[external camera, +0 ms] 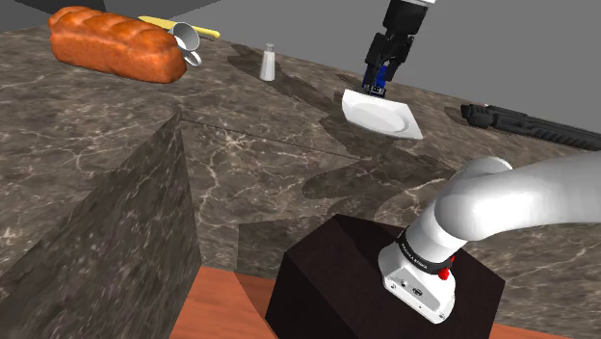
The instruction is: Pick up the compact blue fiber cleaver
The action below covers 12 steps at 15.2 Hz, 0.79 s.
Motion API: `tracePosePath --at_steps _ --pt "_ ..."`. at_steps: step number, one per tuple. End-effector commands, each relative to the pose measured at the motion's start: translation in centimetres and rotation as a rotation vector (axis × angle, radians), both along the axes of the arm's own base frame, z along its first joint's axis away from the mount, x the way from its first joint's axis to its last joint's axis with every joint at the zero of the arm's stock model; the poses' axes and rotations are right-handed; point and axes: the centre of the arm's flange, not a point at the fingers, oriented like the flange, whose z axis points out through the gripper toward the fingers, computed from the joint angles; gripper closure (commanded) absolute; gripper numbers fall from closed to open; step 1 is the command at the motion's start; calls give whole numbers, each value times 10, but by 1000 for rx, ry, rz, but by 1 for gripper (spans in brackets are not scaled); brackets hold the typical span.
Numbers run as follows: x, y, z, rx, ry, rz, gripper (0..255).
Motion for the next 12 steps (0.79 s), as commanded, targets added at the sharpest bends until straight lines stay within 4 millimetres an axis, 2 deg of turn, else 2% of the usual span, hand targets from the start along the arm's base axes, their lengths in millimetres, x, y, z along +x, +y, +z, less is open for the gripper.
tracePosePath --at_steps 1,7,12 --pt "0 0 0 0 0 0 0" --pt "56 -49 -21 -14 -5 -270 0" --pt "91 -99 -38 -26 -8 -496 0"
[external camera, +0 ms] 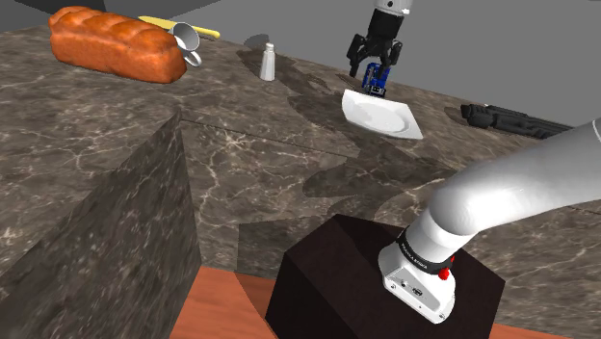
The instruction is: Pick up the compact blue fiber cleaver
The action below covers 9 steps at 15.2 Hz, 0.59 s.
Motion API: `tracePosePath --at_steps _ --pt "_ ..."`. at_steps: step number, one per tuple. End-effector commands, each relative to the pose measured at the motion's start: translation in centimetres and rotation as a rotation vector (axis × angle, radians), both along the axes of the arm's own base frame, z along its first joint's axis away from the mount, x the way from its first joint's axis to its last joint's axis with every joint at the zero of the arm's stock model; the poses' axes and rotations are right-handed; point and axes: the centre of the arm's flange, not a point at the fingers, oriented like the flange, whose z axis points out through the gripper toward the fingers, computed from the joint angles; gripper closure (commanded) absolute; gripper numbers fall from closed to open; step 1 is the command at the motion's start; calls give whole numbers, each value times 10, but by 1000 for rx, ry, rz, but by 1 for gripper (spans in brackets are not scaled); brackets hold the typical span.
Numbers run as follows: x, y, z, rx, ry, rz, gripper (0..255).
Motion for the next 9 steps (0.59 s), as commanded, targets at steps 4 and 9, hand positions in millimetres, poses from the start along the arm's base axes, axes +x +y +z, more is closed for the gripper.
tracePosePath --at_steps 4,9 --pt "29 -58 -17 -13 -4 -229 0" --pt "41 -119 -33 -25 -8 -454 0"
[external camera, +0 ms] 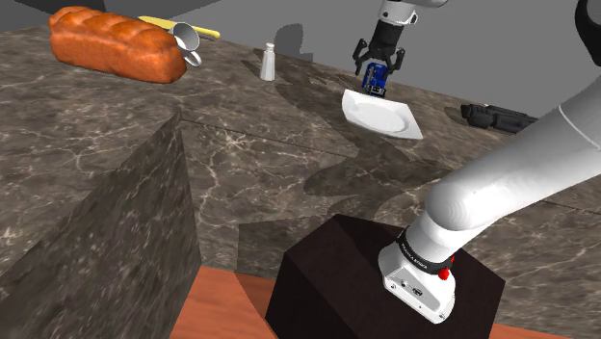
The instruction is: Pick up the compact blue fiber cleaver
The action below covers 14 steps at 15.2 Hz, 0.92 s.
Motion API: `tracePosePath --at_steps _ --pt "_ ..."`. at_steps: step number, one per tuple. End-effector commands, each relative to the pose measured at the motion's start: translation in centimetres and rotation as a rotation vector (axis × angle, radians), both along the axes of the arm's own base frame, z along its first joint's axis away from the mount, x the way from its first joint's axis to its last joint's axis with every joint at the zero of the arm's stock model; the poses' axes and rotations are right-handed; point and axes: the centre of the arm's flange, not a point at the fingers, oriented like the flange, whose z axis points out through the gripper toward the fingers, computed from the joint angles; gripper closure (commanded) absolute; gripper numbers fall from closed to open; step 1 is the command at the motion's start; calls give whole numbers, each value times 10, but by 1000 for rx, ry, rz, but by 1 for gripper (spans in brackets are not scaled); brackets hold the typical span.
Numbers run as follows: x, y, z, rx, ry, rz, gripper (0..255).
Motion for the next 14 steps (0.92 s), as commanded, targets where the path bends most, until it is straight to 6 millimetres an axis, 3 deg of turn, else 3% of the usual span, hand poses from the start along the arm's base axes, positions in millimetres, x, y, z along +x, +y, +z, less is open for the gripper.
tracePosePath --at_steps 1,4,13,14 --pt "4 -27 -6 -6 -2 -93 0" --pt "3 -60 -14 -12 -4 -212 0" --pt "3 -60 -54 -12 -4 -212 0" --pt "4 -60 -55 -13 -4 -212 255"
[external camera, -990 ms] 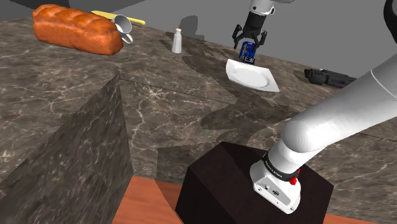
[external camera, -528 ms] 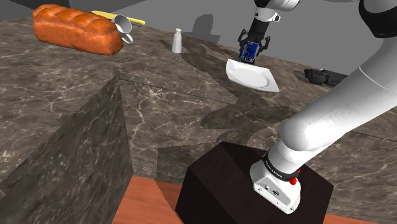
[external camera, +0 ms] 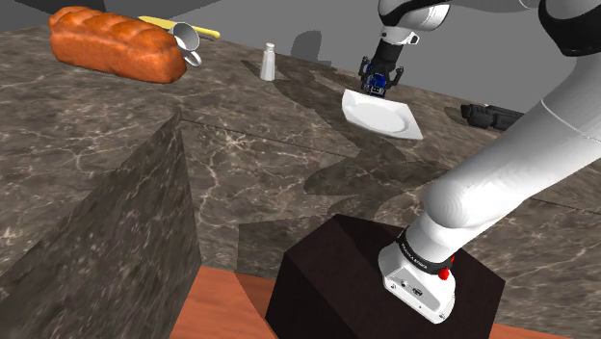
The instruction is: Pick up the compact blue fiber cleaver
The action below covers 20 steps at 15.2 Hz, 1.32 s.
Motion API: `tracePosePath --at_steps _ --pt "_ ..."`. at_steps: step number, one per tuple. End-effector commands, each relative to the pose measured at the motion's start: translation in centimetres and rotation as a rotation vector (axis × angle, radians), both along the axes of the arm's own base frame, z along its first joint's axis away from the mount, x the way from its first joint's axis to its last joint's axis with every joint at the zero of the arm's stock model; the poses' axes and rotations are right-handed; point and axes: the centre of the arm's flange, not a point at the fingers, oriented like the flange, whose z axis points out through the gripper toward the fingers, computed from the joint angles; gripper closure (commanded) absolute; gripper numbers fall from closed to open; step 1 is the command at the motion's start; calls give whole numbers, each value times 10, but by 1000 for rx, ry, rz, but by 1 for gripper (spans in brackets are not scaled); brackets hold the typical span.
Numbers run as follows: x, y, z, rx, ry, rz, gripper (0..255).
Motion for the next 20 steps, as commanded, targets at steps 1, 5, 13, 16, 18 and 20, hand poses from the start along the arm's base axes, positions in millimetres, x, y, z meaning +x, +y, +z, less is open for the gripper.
tracePosePath --at_steps 1,5,13,16,18,20 --pt "1 0 -1 0 0 0 255" --pt "1 0 -1 0 0 0 255" --pt "0 0 21 0 0 0 255" --pt "0 0 37 0 0 0 255" --pt "0 0 47 0 0 0 255" --pt "0 0 58 0 0 0 255"
